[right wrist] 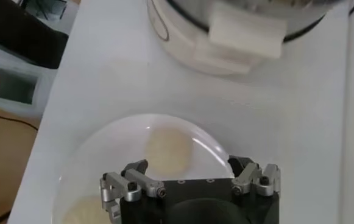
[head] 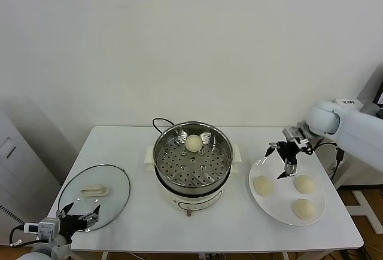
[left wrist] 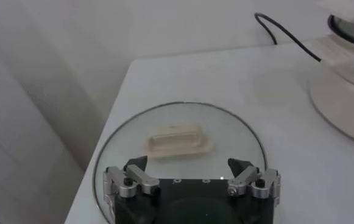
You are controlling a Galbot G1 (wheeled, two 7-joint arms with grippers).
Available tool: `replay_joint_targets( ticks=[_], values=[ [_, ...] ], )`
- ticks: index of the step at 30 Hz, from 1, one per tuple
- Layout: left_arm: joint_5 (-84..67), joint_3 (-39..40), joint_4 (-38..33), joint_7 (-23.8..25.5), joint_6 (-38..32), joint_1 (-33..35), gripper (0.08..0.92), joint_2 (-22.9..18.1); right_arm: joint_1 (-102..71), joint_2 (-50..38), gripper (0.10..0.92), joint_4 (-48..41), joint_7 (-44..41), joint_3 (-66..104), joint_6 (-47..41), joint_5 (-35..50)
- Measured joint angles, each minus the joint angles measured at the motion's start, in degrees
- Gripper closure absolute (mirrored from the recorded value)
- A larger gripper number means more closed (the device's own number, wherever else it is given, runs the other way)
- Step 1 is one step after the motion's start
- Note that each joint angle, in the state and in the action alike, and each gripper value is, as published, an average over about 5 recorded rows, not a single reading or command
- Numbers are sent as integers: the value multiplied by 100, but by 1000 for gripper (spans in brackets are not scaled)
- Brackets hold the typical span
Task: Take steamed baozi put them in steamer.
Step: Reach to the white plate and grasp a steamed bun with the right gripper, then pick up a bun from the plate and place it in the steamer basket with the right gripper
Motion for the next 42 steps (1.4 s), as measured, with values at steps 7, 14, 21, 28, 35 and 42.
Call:
replay_joint_targets(
  ticks=[7,14,21,28,35,42],
  values=[
    [5,11,20,-3,13,-35,177,-3,-621,61,203,-153,147,352,-98,-226],
    [8,22,19,-5,17,-26,177,-4,-1125,205,203,-316,293,693,-149,-420],
    [11,18,21,-6,9,-3,177,-12,-1477,384,217,-455,415,931,-198,-562],
    [22,18,34,-11,4,0,177,-20,-1709,468,403,-520,516,1097,-260,-676],
    [22,19,28,-20,5,12,177,-32,-1779,464,548,-536,528,1191,-265,-782],
    [43,22,20,-37,24,27,177,-48,-1674,383,558,-441,446,1114,-290,-754]
  ],
)
